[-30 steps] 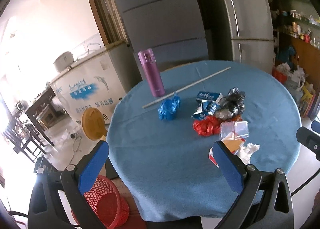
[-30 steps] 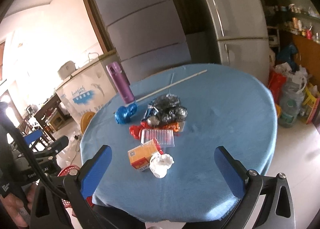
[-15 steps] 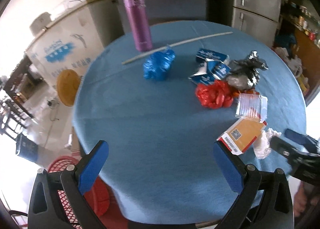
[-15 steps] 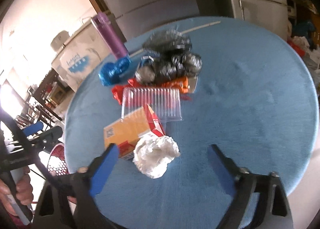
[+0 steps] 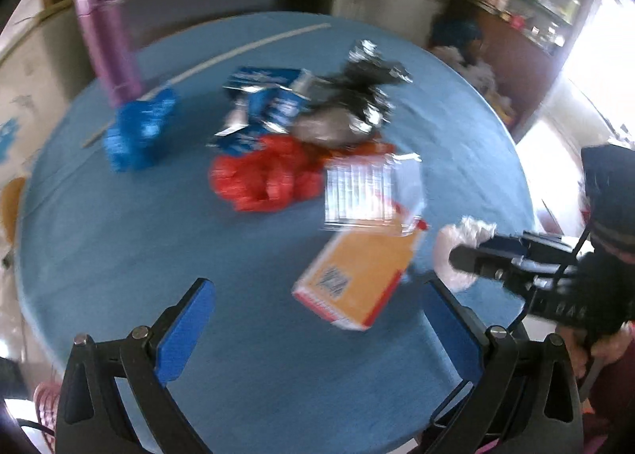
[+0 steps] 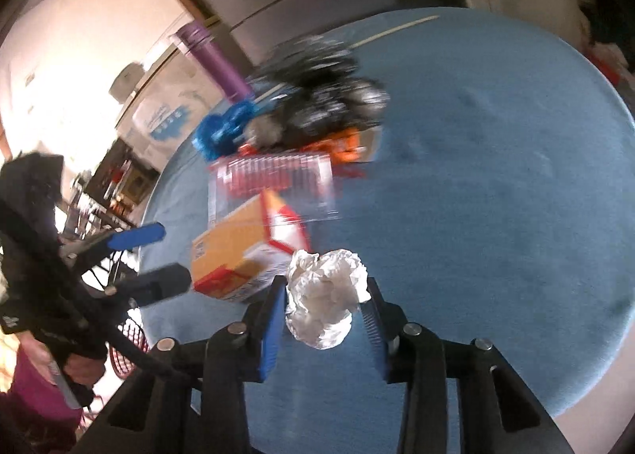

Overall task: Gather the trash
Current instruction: 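Grasp the white crumpled tissue with the right tool while the left tool grasps the orange medicine box, then carry the tissue and box over the red basket and open both tools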

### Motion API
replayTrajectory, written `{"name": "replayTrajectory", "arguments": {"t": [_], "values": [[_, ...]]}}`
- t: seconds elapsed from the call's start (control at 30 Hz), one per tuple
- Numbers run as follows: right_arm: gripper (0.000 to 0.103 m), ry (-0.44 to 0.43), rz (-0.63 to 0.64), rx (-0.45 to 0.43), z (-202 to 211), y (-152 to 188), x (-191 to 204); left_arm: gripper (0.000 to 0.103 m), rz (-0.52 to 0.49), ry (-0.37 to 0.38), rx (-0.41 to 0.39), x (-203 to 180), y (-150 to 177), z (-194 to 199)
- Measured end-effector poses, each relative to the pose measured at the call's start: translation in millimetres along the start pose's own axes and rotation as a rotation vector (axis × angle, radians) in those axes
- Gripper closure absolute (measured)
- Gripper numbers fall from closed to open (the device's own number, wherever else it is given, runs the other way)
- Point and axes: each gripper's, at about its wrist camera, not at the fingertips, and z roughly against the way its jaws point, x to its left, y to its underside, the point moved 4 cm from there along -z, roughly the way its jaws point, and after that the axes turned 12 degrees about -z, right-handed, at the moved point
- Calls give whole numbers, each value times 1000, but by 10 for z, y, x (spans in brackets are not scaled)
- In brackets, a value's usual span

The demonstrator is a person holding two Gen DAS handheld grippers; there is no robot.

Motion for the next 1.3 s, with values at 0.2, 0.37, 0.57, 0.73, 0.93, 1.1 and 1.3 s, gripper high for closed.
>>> {"name": "replayTrajectory", "arguments": {"t": [0.2, 0.37, 0.57, 0.73, 0.93, 1.1, 1.3], "values": [[63, -11, -61, -33, 245, -82, -253, 8, -61, 20, 16, -163, -34, -258], [63, -19, -64, -45, 282, -99, -211, 44, -85, 41, 33, -232, -8, -396], [63, -42, -13, -41, 293, -53, 7, 45, -95, 60, 16, -269, 153, -209], [63, -77, 58, -21, 291, 34, 311, 45, -67, 40, 29, -264, 382, 0], [63, -146, 157, 42, 193, 200, 792, 45, 88, -29, 62, 8, 849, 499], [63, -247, 263, 151, -99, 397, 1447, 45, 317, -121, 60, 288, 1382, 1002], [63, -366, 431, 287, -577, 784, 2474, 45, 602, -359, 104, 904, 2385, 1534]]}}
